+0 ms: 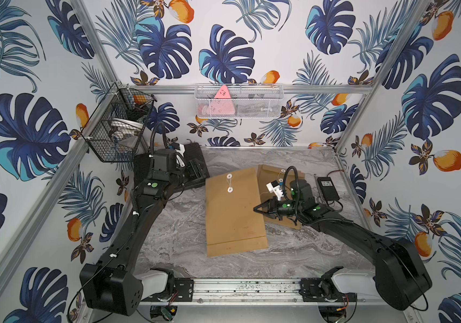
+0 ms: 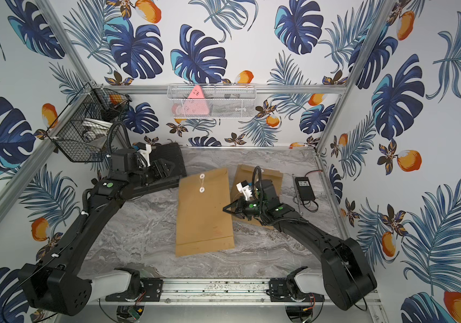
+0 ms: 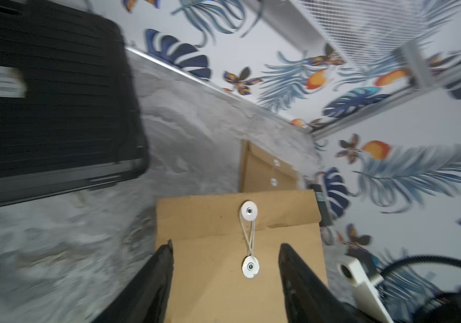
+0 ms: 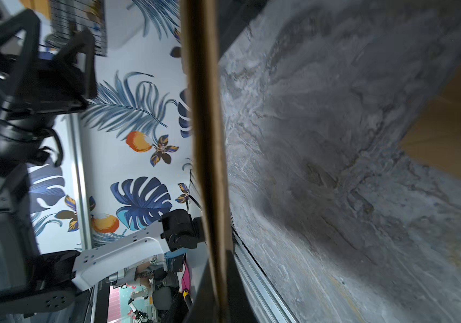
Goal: Close the mouth of the file bag
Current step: Place the file bag at the center of the board, then pick up the file bag from the file bag.
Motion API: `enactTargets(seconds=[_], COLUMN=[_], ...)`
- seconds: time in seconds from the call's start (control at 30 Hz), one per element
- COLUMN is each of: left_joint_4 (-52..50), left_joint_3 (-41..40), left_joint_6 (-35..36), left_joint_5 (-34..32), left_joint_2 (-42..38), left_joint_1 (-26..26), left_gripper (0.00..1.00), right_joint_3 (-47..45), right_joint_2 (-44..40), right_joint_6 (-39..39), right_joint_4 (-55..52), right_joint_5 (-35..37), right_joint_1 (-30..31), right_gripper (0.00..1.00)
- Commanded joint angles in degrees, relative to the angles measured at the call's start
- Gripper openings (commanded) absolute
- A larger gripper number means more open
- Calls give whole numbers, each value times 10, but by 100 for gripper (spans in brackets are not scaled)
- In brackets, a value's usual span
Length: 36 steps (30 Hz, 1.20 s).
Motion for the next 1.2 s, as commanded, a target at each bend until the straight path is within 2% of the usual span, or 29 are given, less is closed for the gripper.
enactTargets(seconds=[0.0,0.17,0.33,0.4,0.43,0.47,0.53,0.6,0.77,0.9,0.97,1.07,1.17], left_joint_4=[-81,-57,-28,-20,-22,-26,-31,-29,-24,-10,-4,24,56], left_joint_3=[17,32,43,47,54,60,71,76,85,91,95,103,122], left_joint_6=[56,46,43,35,34,35,38,42,73,94,101,104,94], left_joint_5=[-97,-38,-38,-38,-36,-34,-29,-26,-49,-65,-58,-43,-13], left_joint_2=[-5,7,18,20,22,25,29,36,66,140,193,270,337], left_joint_1=[0,-19,-52,-56,-57,-58,-58,-58,-91,-169,-211,-264,-289], left_gripper=[64,64,63,63,62,62,62,62,62,63,63,65,66], right_joint_3=[23,110,240,269,282,287,284,276,241,185,157,107,103], right_joint_2=[59,184,303,345,357,362,346,306,167,84,53,15,33], right_joint_6=[77,128,181,209,217,217,207,173,64,-31,-63,-93,-119], right_joint_4=[43,10,-18,-11,-21,-30,-60,-110,-306,-412,-439,-428,-422], right_joint_5=[77,158,295,306,301,298,299,320,382,428,443,457,454], right_joint_1=[58,121,196,214,218,218,212,201,109,-44,-129,-221,-270], right_gripper=[0,0,0,0,3,15,44,60,77,81,81,82,81])
